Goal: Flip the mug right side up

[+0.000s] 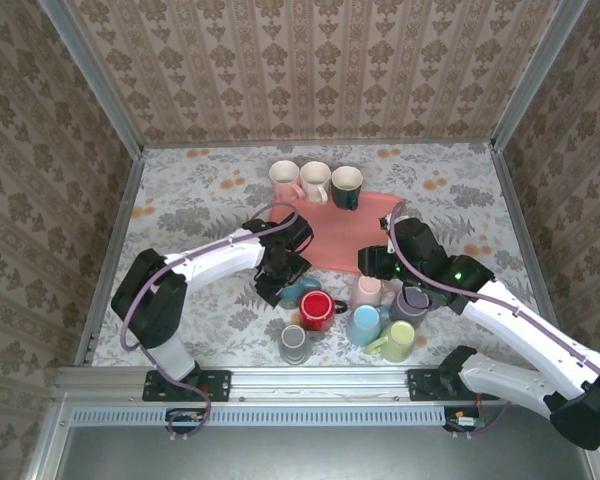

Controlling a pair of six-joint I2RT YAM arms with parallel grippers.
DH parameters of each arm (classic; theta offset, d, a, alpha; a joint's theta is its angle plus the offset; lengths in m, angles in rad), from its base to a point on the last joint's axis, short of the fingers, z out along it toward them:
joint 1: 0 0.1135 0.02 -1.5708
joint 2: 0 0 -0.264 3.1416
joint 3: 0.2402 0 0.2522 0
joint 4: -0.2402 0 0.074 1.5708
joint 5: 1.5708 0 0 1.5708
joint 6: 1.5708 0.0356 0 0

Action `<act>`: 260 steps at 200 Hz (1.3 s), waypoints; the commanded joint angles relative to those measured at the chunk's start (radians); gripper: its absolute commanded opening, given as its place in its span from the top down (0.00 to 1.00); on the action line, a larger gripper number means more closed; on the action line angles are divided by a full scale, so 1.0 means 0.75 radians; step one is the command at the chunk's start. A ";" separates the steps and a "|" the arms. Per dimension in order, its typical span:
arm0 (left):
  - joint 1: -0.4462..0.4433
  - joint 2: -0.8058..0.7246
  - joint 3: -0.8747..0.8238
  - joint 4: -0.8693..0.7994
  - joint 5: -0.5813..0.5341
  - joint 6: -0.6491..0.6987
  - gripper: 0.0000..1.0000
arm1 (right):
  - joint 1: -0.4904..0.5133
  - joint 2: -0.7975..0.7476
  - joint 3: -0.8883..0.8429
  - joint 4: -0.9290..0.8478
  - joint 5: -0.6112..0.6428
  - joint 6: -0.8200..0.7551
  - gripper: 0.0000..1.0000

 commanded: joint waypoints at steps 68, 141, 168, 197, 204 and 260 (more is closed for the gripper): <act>0.051 -0.044 -0.019 -0.083 -0.084 0.049 0.49 | 0.024 -0.027 -0.032 -0.012 0.034 0.018 0.44; 0.150 -0.529 -0.100 -0.200 -0.280 0.272 0.60 | 0.032 0.030 0.032 0.012 -0.009 0.008 0.44; 0.214 -0.693 -0.069 -0.223 -0.379 0.490 0.57 | 0.037 0.088 0.084 0.042 -0.099 -0.017 0.44; 0.300 -0.934 -0.136 -0.021 -0.419 0.909 0.55 | 0.041 0.082 0.102 0.136 -0.141 0.020 0.44; 0.321 -1.007 -0.175 0.069 -0.400 1.026 0.56 | 0.042 0.077 0.106 0.154 -0.162 0.017 0.44; 0.451 -1.404 -0.536 0.845 0.013 1.563 0.57 | 0.042 0.096 0.148 0.282 -0.383 0.058 0.46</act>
